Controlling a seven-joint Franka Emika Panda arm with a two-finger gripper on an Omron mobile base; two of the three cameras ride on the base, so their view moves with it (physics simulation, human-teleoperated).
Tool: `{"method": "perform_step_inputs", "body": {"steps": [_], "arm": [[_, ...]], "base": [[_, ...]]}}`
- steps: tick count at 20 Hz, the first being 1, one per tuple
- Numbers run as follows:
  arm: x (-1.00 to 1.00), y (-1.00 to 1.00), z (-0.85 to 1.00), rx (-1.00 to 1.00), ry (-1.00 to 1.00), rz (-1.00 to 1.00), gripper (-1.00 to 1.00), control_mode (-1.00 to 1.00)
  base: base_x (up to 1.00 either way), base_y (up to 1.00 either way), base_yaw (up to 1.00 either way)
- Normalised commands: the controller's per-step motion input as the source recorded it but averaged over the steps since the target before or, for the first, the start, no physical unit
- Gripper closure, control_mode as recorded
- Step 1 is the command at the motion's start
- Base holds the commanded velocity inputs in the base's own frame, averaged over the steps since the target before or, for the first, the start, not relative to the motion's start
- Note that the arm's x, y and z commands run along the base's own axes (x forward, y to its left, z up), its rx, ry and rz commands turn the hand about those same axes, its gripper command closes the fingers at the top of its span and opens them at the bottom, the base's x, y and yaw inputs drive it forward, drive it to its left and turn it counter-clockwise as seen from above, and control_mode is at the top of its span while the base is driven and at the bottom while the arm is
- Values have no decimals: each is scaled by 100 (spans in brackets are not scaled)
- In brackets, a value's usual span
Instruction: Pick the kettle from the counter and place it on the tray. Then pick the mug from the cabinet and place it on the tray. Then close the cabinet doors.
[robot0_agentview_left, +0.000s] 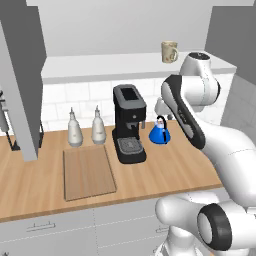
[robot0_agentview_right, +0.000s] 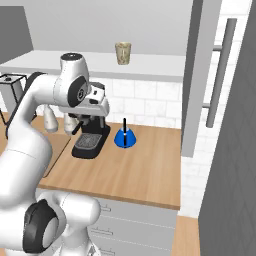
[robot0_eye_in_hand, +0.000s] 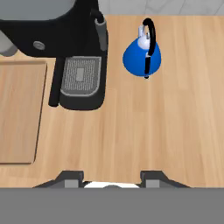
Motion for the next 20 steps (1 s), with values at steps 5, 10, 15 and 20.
{"method": "perform_step_inputs", "body": {"steps": [5,10,15,20], "arm": [[-18,-2,-11,-1,0,0,-100,-100],[-52,-20,-41,-1,-12,0,-100,-100],[-7,-48,-33,-1,-1,3,-100,-100],[42,-38,-19,4,-9,15,-100,-100]], "base": [[0,0,0],[0,0,0],[0,0,0],[0,0,0]]}}
